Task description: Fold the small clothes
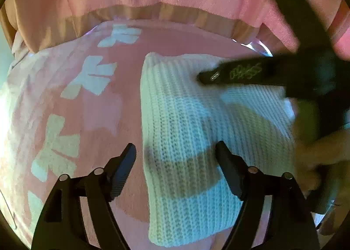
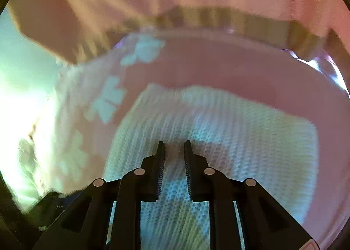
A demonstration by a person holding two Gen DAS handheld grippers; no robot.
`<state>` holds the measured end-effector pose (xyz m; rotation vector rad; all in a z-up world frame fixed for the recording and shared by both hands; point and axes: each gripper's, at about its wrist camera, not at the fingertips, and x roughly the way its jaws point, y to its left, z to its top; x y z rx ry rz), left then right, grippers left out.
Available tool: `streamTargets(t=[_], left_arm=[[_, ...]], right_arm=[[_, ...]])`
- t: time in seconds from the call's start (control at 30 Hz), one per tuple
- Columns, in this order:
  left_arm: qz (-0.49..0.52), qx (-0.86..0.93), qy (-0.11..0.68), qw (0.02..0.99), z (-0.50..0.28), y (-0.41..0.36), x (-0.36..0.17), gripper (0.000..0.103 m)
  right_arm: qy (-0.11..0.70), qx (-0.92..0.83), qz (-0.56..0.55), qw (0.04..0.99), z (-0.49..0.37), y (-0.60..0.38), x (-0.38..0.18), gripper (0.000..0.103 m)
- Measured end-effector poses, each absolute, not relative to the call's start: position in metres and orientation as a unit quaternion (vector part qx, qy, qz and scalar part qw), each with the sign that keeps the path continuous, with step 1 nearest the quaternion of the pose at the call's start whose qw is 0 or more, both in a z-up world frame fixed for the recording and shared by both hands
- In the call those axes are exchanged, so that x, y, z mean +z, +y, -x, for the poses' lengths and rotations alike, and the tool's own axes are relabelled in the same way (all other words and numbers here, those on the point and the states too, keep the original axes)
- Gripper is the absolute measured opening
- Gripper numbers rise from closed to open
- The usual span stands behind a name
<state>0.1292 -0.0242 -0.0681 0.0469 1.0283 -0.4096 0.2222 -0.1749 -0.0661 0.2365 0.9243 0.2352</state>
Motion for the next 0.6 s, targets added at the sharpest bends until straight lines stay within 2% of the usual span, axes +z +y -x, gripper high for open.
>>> streamTargets(t=[0.13,0.23,0.33,0.5,0.6], left_arm=[[-0.026,-0.198,0.487,0.85,-0.128,-0.025,-0.067,0.074],[-0.031,-0.197,0.486,0.851,-0.125,-0.024,-0.066,0.074],[-0.035,-0.201,0.491,0.847,-0.122,-0.024,-0.068,0.075],[-0.053,-0.194,0.482,0.853,-0.108,-0.024,-0.065,0.075],[-0.049,-0.191,0.485,0.852,-0.106,-0.022,-0.065,0.075]], right_arm=[[0.416,0.108,-0.118,0.895,-0.151,-0.214,-0.044,0.015],[0.456,0.092,-0.111,0.878,-0.112,-0.237,-0.076,0.016],[0.485,0.078,-0.129,0.861,-0.1,-0.253,-0.115,0.012],[0.435,0.086,-0.123,0.888,-0.069,-0.242,-0.082,0.016],[0.481,0.064,-0.09,0.87,-0.072,-0.232,-0.117,0.014]])
